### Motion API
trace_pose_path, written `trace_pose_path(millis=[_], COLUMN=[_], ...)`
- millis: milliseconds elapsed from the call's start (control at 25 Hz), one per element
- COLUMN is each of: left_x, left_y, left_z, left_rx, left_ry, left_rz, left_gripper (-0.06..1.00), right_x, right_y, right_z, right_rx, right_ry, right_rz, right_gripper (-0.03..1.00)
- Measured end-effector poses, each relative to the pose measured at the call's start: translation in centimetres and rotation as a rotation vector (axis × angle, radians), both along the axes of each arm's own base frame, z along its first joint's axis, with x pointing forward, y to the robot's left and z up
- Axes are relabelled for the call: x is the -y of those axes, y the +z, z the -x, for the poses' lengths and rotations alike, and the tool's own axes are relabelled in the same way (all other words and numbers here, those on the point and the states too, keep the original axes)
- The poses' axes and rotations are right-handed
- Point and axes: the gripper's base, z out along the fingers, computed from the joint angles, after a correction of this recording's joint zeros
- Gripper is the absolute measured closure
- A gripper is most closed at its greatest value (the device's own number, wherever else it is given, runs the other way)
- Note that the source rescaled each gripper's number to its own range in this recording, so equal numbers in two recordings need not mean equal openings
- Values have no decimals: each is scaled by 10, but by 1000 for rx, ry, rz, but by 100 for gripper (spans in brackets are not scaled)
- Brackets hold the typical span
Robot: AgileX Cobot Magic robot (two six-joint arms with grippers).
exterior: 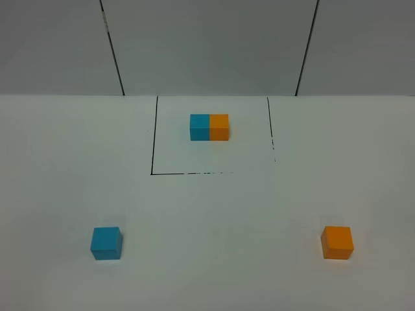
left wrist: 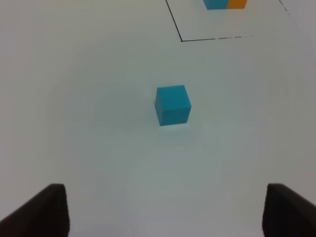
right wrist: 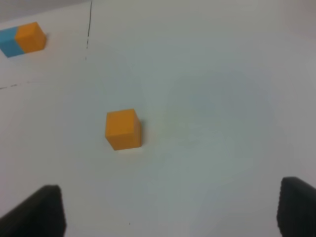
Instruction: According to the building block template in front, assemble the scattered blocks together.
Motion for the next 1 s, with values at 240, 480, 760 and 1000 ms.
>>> trace_pose_path(millis=[240,480,760,1000], left_x=[0,0,0,0], left_y=[0,0,0,0], left_z=[0,0,0,0], left_rx=[0,0,0,-4], left_ry=[0,0,0,5], left_rz=[0,0,0,8], left_gripper=[27,27,27,27], right_x=[0,0,0,0], right_y=[0,0,0,0], right_z=[0,0,0,0], right_rx=[0,0,0,0], right_ry=[0,0,0,0], right_rz=[0,-1,-1,-1], right_gripper=[25,25,25,25])
